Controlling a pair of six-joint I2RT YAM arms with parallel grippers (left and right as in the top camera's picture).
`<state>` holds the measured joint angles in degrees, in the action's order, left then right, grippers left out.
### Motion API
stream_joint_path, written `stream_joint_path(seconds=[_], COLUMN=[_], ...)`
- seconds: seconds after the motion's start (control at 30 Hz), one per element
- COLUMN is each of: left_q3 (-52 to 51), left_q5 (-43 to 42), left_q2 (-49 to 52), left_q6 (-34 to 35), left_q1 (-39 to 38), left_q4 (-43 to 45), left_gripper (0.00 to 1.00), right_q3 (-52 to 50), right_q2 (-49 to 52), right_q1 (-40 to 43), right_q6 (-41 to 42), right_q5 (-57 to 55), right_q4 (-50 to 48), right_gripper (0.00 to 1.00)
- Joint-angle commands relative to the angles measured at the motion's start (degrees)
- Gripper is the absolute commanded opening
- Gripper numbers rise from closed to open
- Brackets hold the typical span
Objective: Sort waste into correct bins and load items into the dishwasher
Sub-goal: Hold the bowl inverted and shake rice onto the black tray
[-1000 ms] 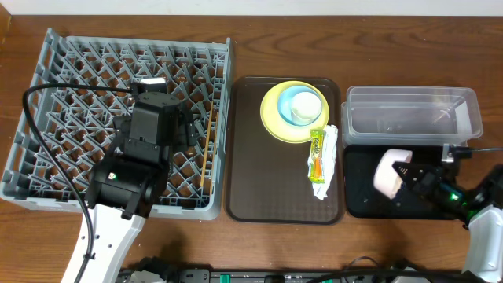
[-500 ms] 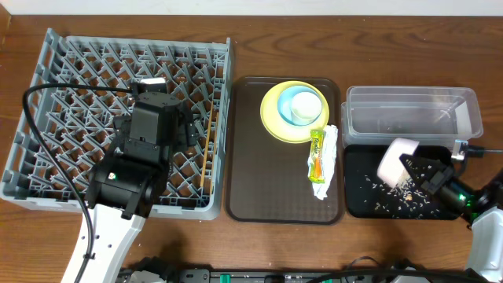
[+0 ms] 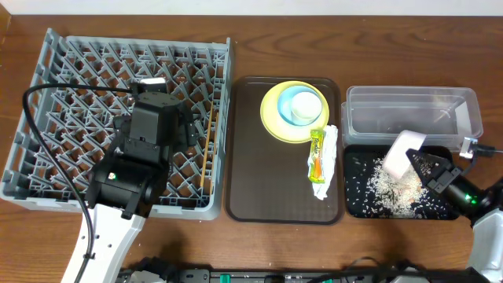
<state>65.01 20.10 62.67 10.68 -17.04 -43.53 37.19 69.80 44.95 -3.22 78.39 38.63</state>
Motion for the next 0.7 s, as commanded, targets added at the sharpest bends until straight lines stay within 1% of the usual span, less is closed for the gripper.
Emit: stream_joint_path(seconds=[0.0,0.07,0.13,0.17,0.2,0.27,0.33,0.4,0.43,0.5,0.57,0.6,0.67], left_q3=[1.1,1.1,1.1,1.1,1.1,1.1,1.1,1.1,1.1,1.1,1.1,1.1,1.1], left_q5=[1.2,1.2,1.2,1.2,1.2,1.2,1.2,1.2,1.2,1.2,1.2,1.2,1.2], left_q2=[0.2,0.2,0.2,0.2,0.2,0.2,0.2,0.2,0.2,0.2,0.2,0.2,0.2], left_q6=[0.7,0.7,0.7,0.7,0.7,0.7,0.7,0.7,0.7,0.7,0.7,0.7,0.7], left_q1=[0.0,0.0,0.0,0.0,0.0,0.0,0.0,0.0,0.0,0.0,0.0,0.0,0.0], left_q4=[-0.2,-0.2,-0.2,-0.2,-0.2,-0.2,-0.2,-0.2,-0.2,-0.2,-0.2,-0.2,-0.2], left_gripper=[0.92,0.92,0.92,0.92,0.92,0.93,0.92,0.92,0.92,0.92,0.92,0.92,0.92], right_q3=[0.0,0.0,0.0,0.0,-0.1,-0.7,-0.9,-0.9,-0.9,-1.1,-2.0,-2.4,-2.6], right_q2=[0.0,0.0,0.0,0.0,0.0,0.0,0.0,0.0,0.0,0.0,0.0,0.0,0.0], right_q1=[0.4,0.8,1.4,1.5,1.5,1.5,1.6,1.9,1.9,1.5,1.1,1.2,1.7], right_q6=[-6.6,-5.6,2.0,2.9,1.9,-6.1,-5.7,1.4,3.1,-0.5,-7.4,-8.3,-4.9], right_q5=[1.8,2.2,4.6,5.3,5.8,5.5,5.8,8.0,8.7,8.8,6.8,6.5,8.0], right_q4=[5.6,3.0,-3.2,-3.5,-2.4,3.0,0.9,-5.3,-6.4,-3.5,0.7,0.4,-2.7], right_gripper=[0.01,0.01,0.01,0.01,0.01,0.01,0.01,0.01,0.01,0.01,0.01,0.01,0.01])
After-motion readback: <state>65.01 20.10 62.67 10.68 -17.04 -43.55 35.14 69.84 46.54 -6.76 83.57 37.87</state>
